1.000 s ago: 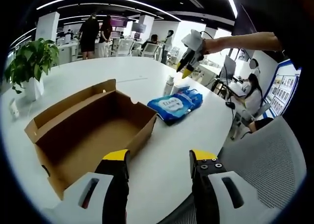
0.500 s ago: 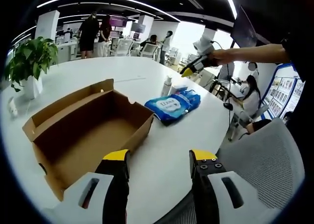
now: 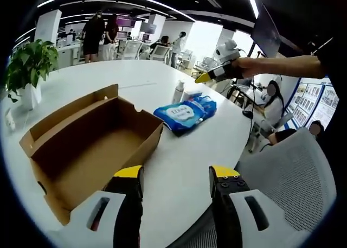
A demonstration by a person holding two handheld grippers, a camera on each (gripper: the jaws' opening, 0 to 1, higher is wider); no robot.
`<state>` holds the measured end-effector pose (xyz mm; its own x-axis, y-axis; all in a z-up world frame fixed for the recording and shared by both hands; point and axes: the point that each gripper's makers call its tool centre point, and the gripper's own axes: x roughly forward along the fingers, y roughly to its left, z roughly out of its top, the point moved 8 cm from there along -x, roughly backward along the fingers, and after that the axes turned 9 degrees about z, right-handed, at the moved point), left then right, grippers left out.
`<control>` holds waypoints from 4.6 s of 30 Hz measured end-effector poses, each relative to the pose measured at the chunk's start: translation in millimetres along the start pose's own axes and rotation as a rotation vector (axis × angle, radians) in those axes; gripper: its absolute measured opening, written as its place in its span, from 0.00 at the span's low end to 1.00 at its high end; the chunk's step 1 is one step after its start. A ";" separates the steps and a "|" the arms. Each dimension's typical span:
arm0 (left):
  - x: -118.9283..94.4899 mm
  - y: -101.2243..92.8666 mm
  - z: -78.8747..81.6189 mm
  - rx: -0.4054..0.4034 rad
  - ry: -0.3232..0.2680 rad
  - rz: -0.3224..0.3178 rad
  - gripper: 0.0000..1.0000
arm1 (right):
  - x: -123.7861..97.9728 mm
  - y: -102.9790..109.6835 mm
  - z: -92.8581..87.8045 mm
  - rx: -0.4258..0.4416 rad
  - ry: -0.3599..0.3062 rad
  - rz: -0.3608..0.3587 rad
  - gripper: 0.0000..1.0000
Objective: Operate the shoe box by opening the lid, removing the specified soft item, and placing it in the target area until the item is outside and the box remains undamaged.
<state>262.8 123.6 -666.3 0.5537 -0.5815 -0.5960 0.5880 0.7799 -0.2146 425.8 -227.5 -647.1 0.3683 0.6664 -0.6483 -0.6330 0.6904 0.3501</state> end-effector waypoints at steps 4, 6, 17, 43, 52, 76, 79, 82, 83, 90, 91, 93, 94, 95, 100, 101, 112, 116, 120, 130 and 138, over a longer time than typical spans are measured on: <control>-0.8 1.8 1.1 -0.009 -0.007 0.001 0.49 | 10.7 10.3 -1.6 -0.018 -0.003 0.013 0.31; -1.4 2.4 0.9 -0.010 -0.009 0.003 0.49 | 15.6 14.7 0.0 -0.011 -0.018 0.025 0.32; -5.3 5.7 5.6 -0.032 -0.038 0.017 0.49 | 52.7 56.4 2.6 -0.009 -0.029 0.100 0.33; -7.9 11.7 11.2 -0.097 -0.080 0.040 0.49 | 94.9 121.6 -25.3 0.030 -0.041 0.198 0.37; -13.4 19.3 16.0 -0.157 -0.112 0.050 0.48 | 97.7 133.4 -34.0 0.038 -0.046 0.216 0.38; -50.6 86.3 0.0 -0.267 -0.137 0.229 0.48 | 107.0 147.2 -50.6 0.088 -0.044 0.231 0.38; -54.4 96.5 -7.7 -0.286 -0.130 0.275 0.48 | 105.1 150.4 -51.2 0.086 -0.046 0.230 0.38; -60.8 108.0 -15.9 -0.320 -0.126 0.340 0.48 | 104.1 150.1 -52.6 0.089 -0.044 0.227 0.38; -62.5 111.0 -17.7 -0.332 -0.130 0.352 0.48 | 103.5 149.9 -53.9 0.091 -0.044 0.226 0.38; -73.1 134.5 -33.9 -0.384 -0.129 0.468 0.48 | 98.6 146.8 -60.4 0.105 -0.043 0.215 0.38; -73.3 136.3 -35.9 -0.385 -0.123 0.476 0.48 | 98.2 145.7 -61.3 0.107 -0.043 0.214 0.38; -72.8 139.9 -40.8 -0.381 -0.101 0.491 0.47 | 97.1 144.6 -63.7 0.120 -0.043 0.214 0.38; -71.6 141.2 -43.5 -0.386 -0.091 0.495 0.47 | 96.7 144.1 -64.6 0.123 -0.045 0.211 0.38; -71.1 141.6 -45.8 -0.394 -0.078 0.500 0.46 | 96.6 143.9 -65.0 0.125 -0.045 0.209 0.38; -66.4 146.4 -55.1 -0.413 -0.034 0.530 0.42 | 96.4 140.8 -69.6 0.139 -0.045 0.205 0.38; -65.2 146.7 -56.1 -0.417 -0.032 0.529 0.42 | 96.9 139.9 -70.5 0.147 -0.050 0.207 0.38; -53.5 146.7 -60.9 -0.432 0.003 0.522 0.37 | 97.3 140.9 -76.2 0.154 -0.044 0.209 0.38; -50.5 146.4 -62.9 -0.437 0.017 0.521 0.32 | 96.1 139.4 -80.7 0.160 -0.039 0.207 0.38; -47.8 146.0 -66.9 -0.422 0.050 0.531 0.31 | 94.4 138.2 -83.5 0.169 -0.042 0.203 0.38; -41.4 145.0 -62.1 -0.327 0.095 0.524 0.19 | 91.2 138.5 -87.6 0.179 -0.046 0.206 0.38; -42.7 152.0 -59.8 -0.301 0.112 0.525 0.18 | 89.4 139.8 -88.6 0.178 -0.046 0.206 0.38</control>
<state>293.3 280.9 -719.8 0.6496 -0.0869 -0.7553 0.0519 0.9962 -0.0700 309.9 -96.3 -716.1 0.2776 0.8072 -0.5209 -0.5697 0.5749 0.5873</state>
